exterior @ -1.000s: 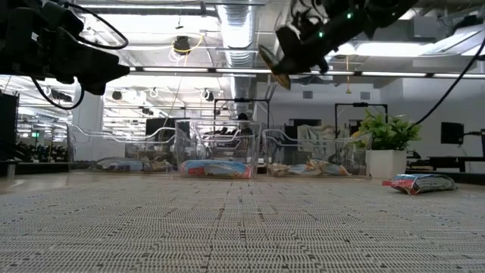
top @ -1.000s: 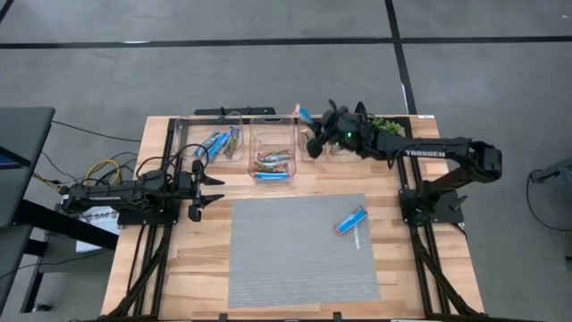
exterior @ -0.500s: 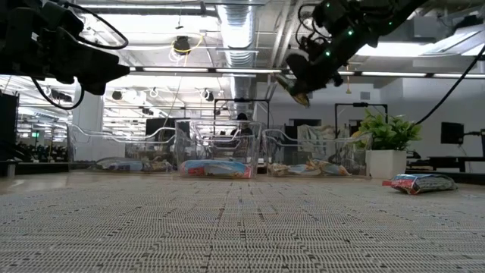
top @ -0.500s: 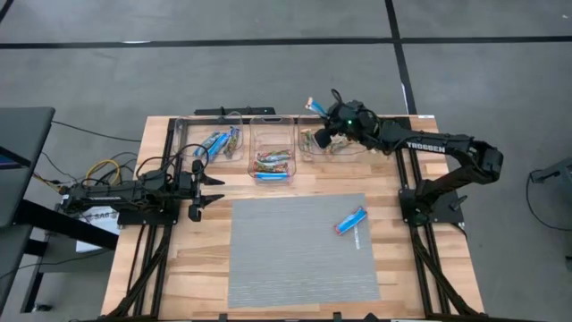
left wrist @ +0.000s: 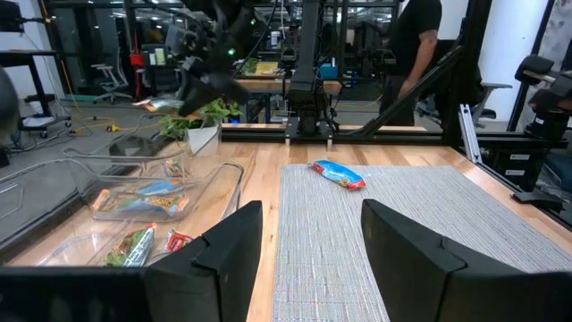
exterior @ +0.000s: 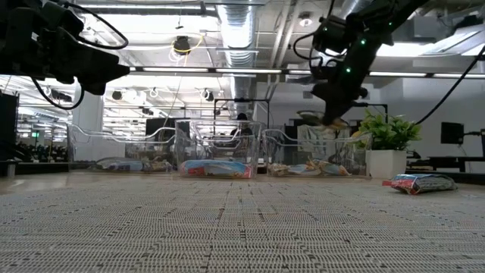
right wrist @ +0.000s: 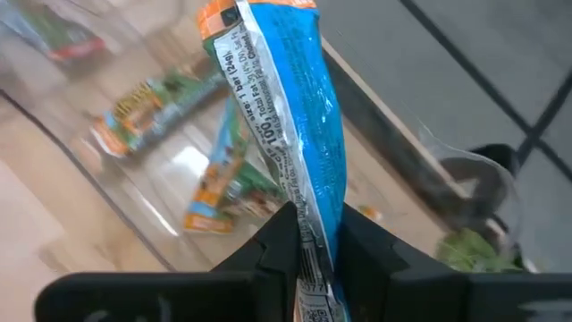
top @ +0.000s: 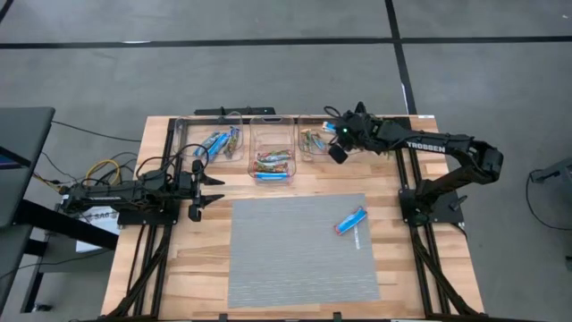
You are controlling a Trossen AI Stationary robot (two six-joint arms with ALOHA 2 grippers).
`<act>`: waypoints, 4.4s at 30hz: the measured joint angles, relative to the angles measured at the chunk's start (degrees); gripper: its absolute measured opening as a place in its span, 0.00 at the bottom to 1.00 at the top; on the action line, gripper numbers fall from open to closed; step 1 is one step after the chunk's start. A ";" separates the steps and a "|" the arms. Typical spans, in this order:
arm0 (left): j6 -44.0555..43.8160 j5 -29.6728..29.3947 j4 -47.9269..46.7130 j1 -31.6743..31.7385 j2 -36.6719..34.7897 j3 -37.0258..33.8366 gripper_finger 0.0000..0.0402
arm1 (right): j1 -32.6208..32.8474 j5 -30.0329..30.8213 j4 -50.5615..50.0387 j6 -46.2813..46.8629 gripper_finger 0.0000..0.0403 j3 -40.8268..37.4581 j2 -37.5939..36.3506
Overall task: Pick and place Granola Bars by type
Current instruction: Put the yellow granola bar into the right transparent bin, then put the red granola bar into the middle transparent bin
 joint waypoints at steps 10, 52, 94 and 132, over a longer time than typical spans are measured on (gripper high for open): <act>0.01 0.00 0.00 0.00 -0.02 0.00 0.46 | 0.00 0.73 -1.48 -3.44 0.35 0.00 0.00; 0.01 0.00 0.01 0.00 -0.02 0.01 0.46 | 23.72 -52.24 16.40 0.52 0.49 0.57 -8.47; 0.01 0.02 0.01 0.00 -0.02 -0.01 0.46 | 45.34 -13.40 -12.39 -15.57 0.49 -7.95 8.19; 0.01 0.02 0.01 0.00 0.00 -0.01 0.46 | 42.35 -22.36 3.15 -13.45 0.11 -6.92 0.03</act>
